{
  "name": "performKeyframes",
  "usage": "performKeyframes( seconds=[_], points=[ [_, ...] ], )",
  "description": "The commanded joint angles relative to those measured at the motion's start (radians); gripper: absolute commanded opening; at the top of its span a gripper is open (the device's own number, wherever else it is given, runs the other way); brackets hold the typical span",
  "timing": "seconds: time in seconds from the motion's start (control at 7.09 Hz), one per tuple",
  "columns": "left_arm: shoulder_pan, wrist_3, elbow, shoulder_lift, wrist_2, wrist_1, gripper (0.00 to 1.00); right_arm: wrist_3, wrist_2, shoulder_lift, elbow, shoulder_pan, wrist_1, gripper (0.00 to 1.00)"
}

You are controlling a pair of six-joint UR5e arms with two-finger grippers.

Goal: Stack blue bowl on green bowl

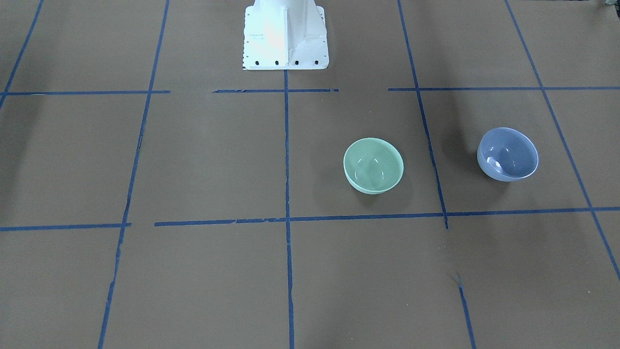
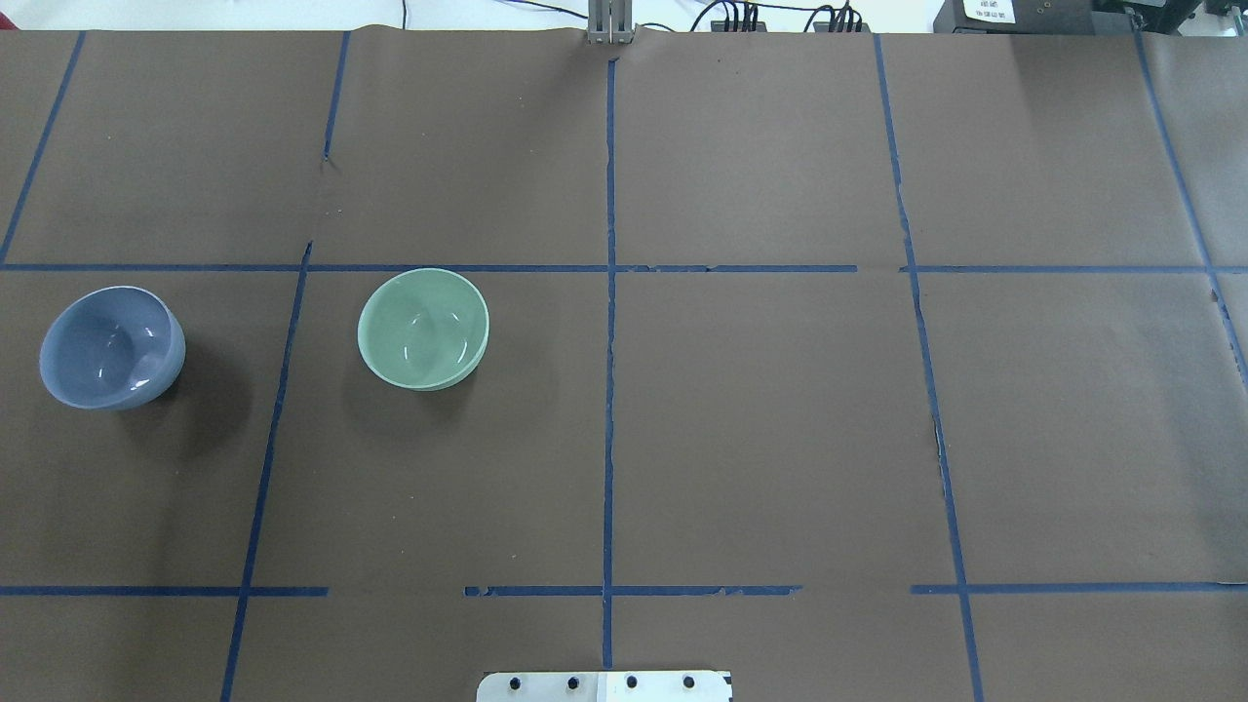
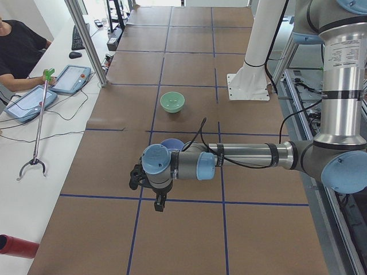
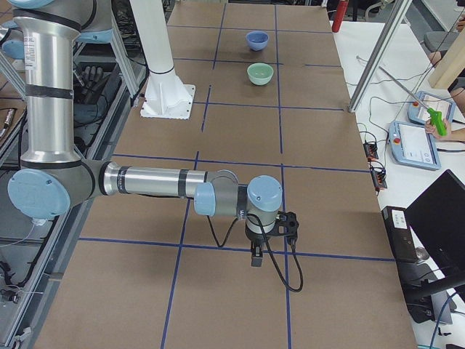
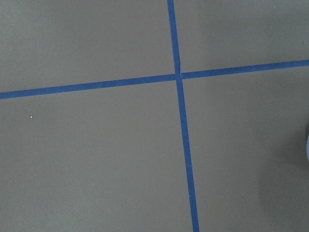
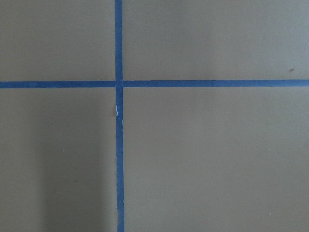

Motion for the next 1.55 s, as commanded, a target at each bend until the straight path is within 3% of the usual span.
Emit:
performKeyframes(
  seconds=[0.0, 0.42, 0.85, 0.99, 1.41],
  points=[
    [0.0, 0.008, -0.013, -0.005, 0.005, -0.011, 1.0, 0.0, -0.001, 0.0, 0.0, 0.0, 0.001, 1.0],
    [0.002, -0.001, -0.022, -0.039, 0.005, -0.017, 1.0, 0.0, -0.001, 0.0, 0.0, 0.0, 0.001, 1.0],
    [0.159, -0.375, -0.203, -0.037, 0.086, -0.018, 1.0, 0.0, -0.001, 0.0, 0.0, 0.0, 0.001, 1.0],
    [0.207, -0.47, -0.211, -0.034, 0.087, -0.055, 1.0, 0.0, -0.001, 0.0, 0.0, 0.0, 0.001, 1.0],
    [0.392, -0.794, -0.1, 0.029, 0.117, -0.442, 1.0, 0.0, -0.001, 0.0, 0.0, 0.0, -0.001, 1.0]
  ],
)
